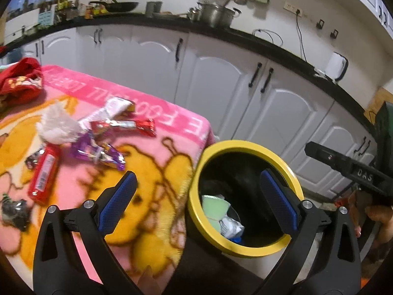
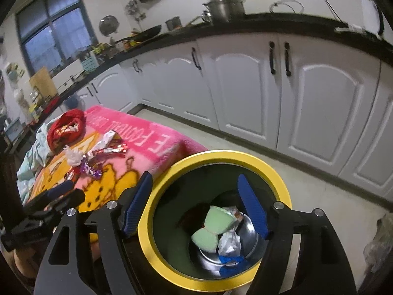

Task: Collect trash
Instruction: 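Move both tools back over the blanket toward the candy wrappers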

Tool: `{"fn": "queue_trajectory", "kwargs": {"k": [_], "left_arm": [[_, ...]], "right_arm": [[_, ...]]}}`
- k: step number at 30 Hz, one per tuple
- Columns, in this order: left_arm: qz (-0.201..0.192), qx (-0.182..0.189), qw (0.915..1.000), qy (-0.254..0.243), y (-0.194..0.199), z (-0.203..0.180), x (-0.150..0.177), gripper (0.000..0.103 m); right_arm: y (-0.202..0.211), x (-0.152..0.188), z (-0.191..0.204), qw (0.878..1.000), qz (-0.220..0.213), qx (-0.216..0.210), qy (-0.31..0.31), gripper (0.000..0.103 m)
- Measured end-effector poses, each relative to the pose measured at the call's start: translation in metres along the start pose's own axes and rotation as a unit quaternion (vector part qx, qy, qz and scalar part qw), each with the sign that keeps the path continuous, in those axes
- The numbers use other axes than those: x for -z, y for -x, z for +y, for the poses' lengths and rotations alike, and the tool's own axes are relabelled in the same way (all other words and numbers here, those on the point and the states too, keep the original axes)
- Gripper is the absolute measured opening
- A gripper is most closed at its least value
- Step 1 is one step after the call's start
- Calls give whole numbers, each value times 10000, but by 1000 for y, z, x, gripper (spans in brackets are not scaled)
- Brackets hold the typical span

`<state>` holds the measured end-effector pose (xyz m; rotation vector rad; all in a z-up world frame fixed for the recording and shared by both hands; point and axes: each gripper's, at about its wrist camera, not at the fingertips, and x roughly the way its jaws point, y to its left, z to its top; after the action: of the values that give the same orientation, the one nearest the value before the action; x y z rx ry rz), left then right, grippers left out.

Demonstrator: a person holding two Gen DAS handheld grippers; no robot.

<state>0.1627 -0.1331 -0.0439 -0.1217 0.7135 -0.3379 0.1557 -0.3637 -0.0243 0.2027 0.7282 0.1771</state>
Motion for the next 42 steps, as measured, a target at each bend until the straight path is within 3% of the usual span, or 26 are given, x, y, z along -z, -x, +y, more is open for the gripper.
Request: {"fn": "queue_trajectory", "kwargs": {"k": [14, 42], "left_arm": [[-503, -350, 9979, 219, 39, 30, -3, 92], [-1032, -1055, 9847, 925, 102, 111, 8, 92]], "right_arm": [[18, -2, 49, 9956, -381, -177, 840, 73], [5, -3, 150, 9771, -357, -891, 1900, 73]]}}
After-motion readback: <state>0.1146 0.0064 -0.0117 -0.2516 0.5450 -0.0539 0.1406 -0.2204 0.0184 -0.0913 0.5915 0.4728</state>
